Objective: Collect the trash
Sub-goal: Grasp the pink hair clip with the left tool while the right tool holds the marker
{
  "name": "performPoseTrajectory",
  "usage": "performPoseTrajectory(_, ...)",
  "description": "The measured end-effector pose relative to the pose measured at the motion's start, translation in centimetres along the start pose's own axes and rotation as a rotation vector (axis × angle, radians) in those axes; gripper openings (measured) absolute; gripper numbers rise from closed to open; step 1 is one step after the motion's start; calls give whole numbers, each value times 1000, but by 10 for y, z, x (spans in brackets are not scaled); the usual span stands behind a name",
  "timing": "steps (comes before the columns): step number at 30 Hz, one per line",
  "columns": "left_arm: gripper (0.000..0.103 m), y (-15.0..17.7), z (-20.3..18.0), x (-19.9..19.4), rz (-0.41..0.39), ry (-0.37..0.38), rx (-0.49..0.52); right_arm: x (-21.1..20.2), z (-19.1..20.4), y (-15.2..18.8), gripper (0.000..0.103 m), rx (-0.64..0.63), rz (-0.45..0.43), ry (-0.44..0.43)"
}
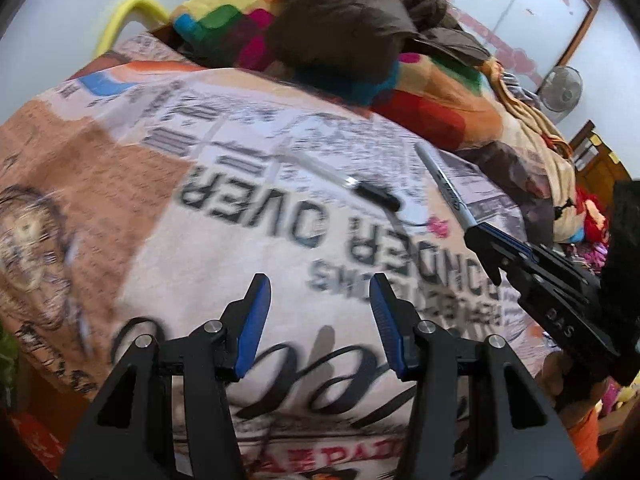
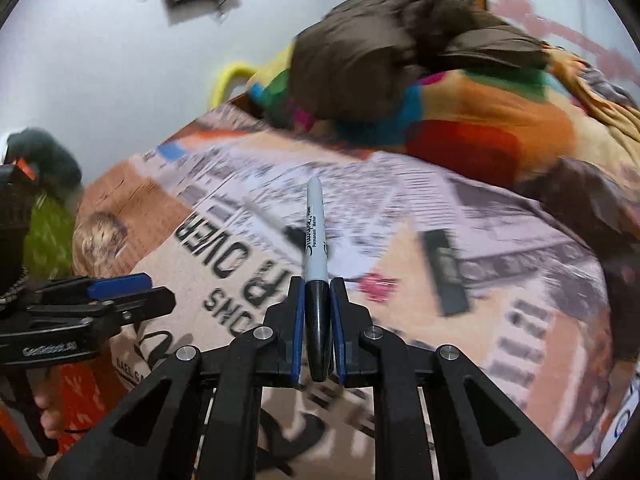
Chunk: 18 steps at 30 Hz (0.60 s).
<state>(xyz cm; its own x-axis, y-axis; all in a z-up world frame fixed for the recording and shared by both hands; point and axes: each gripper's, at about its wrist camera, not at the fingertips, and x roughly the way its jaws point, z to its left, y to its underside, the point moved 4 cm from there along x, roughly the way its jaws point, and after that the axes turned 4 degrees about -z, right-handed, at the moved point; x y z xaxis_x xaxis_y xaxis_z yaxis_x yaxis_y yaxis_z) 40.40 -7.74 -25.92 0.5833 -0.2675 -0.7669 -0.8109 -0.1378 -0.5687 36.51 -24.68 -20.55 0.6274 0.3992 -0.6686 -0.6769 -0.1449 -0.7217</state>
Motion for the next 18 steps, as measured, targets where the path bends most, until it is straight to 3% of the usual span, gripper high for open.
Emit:
performPoseTrajectory(9, 51, -14, -69, 48, 59, 75, 53, -24, -57, 9, 12, 102, -35, 97)
performPoseTrajectory(16, 50, -18, -111, 78, 68, 93, 171, -30, -81, 14, 12, 158, -46, 97)
performPoseTrajectory(18, 46, -19, -116, 83, 40, 70, 203, -30, -87, 15, 12, 171, -47, 96)
